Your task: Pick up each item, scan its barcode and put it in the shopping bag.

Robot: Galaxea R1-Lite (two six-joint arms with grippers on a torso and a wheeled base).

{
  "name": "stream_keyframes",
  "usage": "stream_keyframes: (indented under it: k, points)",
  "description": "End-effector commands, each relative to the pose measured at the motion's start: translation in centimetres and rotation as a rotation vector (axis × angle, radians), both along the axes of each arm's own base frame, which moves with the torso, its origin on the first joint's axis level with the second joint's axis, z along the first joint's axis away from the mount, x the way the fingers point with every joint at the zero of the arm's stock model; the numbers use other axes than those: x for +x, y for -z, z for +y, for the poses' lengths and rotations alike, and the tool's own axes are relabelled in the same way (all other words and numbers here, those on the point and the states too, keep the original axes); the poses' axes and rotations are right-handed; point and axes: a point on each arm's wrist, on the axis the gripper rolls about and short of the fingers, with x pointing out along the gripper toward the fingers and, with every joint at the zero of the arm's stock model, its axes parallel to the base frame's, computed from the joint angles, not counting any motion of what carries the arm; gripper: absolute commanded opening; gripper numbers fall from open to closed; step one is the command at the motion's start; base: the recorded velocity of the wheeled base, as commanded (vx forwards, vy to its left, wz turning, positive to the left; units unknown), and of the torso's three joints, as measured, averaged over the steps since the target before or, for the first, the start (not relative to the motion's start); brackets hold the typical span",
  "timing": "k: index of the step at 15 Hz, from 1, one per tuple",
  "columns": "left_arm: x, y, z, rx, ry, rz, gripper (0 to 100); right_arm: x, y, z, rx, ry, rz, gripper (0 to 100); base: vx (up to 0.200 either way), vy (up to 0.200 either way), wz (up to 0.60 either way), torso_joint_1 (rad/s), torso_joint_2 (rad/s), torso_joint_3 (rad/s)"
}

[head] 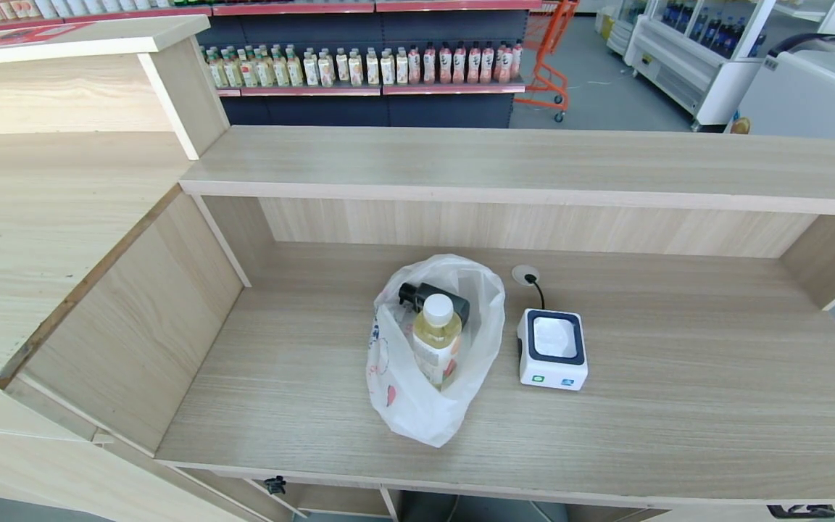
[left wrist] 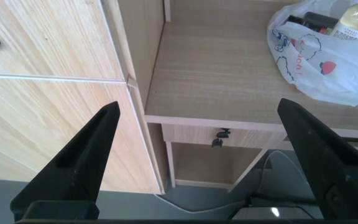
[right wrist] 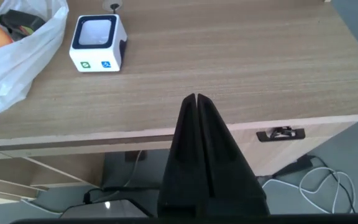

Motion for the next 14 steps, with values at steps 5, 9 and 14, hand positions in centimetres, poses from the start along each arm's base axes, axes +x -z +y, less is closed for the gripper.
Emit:
stream_keyframes:
  k: [5,9,14]
  points:
    - [0.01,0.0,0.0,0.003,0.001,0.002,100,0.02,0.0,0.0,-0.002,-0.001,0.004,0,0.0,-0.12,0.0,0.0,0.0,0.001]
    - [0.01,0.0,0.0,0.007,0.0,0.002,100,0.02,0.0,0.0,-0.002,-0.001,0.004,0,0.0,-0.2,0.0,0.01,0.0,0.001]
    - [0.01,0.0,0.0,0.002,0.0,0.002,100,0.02,0.0,0.0,-0.001,-0.001,0.004,0,0.0,-0.12,0.0,-0.003,0.0,0.001]
